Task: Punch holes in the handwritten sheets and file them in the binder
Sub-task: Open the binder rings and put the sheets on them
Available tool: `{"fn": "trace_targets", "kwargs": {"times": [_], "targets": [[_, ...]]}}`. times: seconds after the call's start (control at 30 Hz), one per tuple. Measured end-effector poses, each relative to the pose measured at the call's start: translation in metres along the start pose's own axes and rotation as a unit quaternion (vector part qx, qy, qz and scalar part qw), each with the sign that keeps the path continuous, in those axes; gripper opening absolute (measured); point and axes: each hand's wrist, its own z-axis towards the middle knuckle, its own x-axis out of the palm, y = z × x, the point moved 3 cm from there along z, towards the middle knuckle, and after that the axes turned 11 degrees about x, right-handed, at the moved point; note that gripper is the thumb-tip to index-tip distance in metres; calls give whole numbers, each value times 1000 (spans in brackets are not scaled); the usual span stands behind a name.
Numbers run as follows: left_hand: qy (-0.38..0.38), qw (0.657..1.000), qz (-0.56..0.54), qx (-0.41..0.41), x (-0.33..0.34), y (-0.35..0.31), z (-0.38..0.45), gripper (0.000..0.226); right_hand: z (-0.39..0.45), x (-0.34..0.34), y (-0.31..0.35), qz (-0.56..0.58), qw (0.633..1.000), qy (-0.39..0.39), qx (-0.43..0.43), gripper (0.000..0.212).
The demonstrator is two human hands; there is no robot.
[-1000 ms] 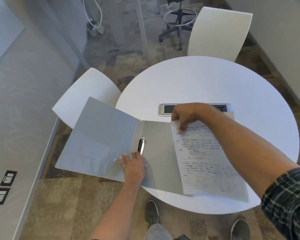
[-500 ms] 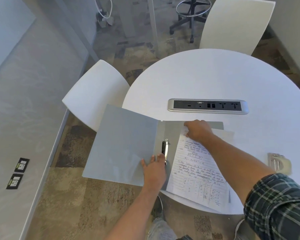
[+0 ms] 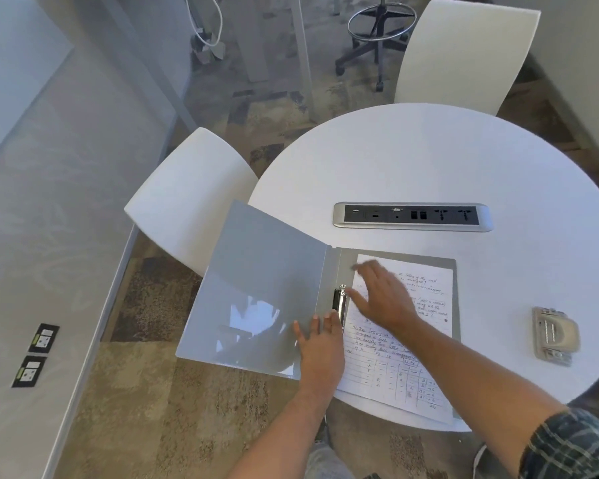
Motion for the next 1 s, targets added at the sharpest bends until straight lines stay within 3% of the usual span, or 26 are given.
{"fn": "trace_targets", "kwargs": {"times": [0.1, 0.17, 0.37, 0.53, 0.77, 0.9, 1.0], "targets": [[23, 1000, 15, -8, 1, -8, 0, 71, -36, 18, 0, 46, 991, 125, -26, 31], [60, 998, 33, -13, -3, -12, 1, 73, -52, 32, -6, 58, 984, 169, -25, 29], [37, 999, -26, -17, -10, -5, 5, 53, -59, 55, -24, 145, 973, 169, 59, 28], [-59, 977, -202, -41, -20, 13, 8, 18, -55, 53, -19, 154, 962, 208, 91, 21], [4, 953, -301, -48, -23, 20, 16, 21, -50, 51, -15, 140, 952, 242, 124, 16], [37, 946, -316, -54, -19, 23, 16, 33, -49, 50, -9, 135, 950, 240, 150, 17], [53, 945, -318, -61, -18, 24, 17, 29, -48, 49, -10, 135, 949, 242, 151, 15]]}}
